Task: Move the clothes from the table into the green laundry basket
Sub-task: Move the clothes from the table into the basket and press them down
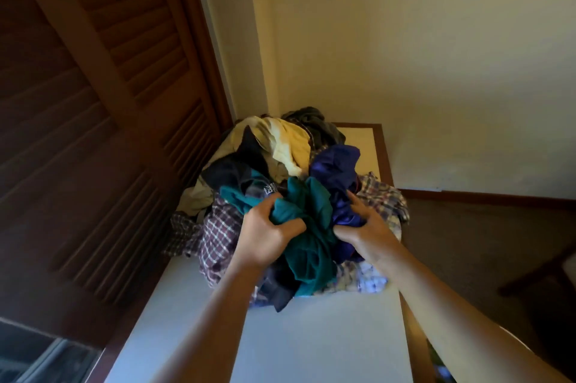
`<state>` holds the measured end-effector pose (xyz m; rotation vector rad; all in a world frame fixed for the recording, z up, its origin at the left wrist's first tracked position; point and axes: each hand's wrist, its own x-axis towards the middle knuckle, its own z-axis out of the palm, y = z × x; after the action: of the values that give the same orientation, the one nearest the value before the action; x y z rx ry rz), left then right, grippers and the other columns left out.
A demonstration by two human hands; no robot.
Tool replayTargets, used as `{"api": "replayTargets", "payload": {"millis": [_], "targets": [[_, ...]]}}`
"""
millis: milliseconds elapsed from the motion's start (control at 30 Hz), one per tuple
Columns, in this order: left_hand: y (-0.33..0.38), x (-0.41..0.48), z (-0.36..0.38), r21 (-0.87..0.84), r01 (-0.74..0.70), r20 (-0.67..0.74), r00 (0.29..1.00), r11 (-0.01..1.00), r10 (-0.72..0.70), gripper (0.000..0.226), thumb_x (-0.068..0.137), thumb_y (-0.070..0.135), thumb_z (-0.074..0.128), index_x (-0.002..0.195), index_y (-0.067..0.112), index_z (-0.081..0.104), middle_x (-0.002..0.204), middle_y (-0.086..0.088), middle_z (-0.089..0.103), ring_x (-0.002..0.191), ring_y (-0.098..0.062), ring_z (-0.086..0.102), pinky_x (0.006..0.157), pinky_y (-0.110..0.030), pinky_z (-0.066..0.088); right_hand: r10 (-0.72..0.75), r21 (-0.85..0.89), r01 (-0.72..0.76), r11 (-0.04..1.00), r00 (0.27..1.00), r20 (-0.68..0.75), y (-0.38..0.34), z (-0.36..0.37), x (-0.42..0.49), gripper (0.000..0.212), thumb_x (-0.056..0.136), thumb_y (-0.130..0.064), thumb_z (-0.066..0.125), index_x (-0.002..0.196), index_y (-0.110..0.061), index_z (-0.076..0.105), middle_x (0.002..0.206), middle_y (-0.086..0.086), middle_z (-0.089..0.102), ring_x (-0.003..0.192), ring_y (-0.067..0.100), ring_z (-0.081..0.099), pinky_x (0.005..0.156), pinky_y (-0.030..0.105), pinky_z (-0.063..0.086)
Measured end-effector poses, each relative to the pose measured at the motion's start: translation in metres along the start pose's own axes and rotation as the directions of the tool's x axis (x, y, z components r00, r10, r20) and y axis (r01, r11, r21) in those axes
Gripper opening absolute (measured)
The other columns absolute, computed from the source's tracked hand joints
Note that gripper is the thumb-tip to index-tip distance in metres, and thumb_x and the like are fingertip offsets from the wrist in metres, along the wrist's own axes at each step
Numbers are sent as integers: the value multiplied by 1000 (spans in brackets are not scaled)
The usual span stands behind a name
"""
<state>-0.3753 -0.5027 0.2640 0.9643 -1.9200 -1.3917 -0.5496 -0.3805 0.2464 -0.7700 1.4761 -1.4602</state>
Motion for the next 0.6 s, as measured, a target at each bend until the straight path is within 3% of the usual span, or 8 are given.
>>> {"api": "replayTargets", "payload": {"millis": [100,233,300,367,467,533,600], "targets": [[2,-30,21,-336,120,76,992,934,-100,28,67,4,78,91,0,64,83,-16,72,79,-30,71,78,-49,61,-60,32,59,998,997,47,4,-15,-43,22,77,3,71,87,-15,76,89,13,75,88,27,73,80,40,57],[3,-79,59,-593,254,189,966,764,-174,30,72,-1,67,101,3,62,93,-24,68,82,-37,71,78,-48,60,-92,69,94,993,995,-36,21,-43,-98,50,83,16,70,126,-9,66,115,16,76,108,34,73,92,48,60],[4,-108,81,-627,329,265,943,707,-203,32,71,0,62,103,4,60,90,-22,69,78,-35,71,75,-45,61,-49,137,59,989,996,-77,36,-62,-129,71,74,15,78,131,-20,56,115,6,76,107,26,74,84,41,62],[5,-138,107,-617,386,324,919,686,-226,36,70,0,59,106,2,61,85,-20,70,72,-32,71,67,-39,61,-14,112,27,993,993,-120,52,-82,-161,73,63,4,81,127,-22,55,107,0,76,101,22,74,78,38,62],[5,-172,146,-564,444,371,889,696,-267,42,68,0,61,110,2,62,87,-22,69,73,-34,71,68,-40,61,-24,-44,14,999,975,-221,82,-109,-201,51,56,-11,78,106,-9,70,92,10,75,89,22,67,80,42,55],[4,-191,170,-523,472,385,874,709,-298,38,68,0,62,106,0,62,88,-23,70,74,-34,72,67,-40,61,-24,-102,-7,995,955,-294,97,-124,-225,30,59,-8,73,87,-16,73,80,2,72,78,16,62,73,35,51],[3,-207,193,-493,500,397,858,712,-327,33,69,-1,62,102,-1,63,88,-23,71,73,-34,73,67,-40,61,-37,-172,-24,985,940,-340,108,-137,-246,25,60,-9,68,83,-18,70,70,-6,65,64,2,56,62,22,45]]}}
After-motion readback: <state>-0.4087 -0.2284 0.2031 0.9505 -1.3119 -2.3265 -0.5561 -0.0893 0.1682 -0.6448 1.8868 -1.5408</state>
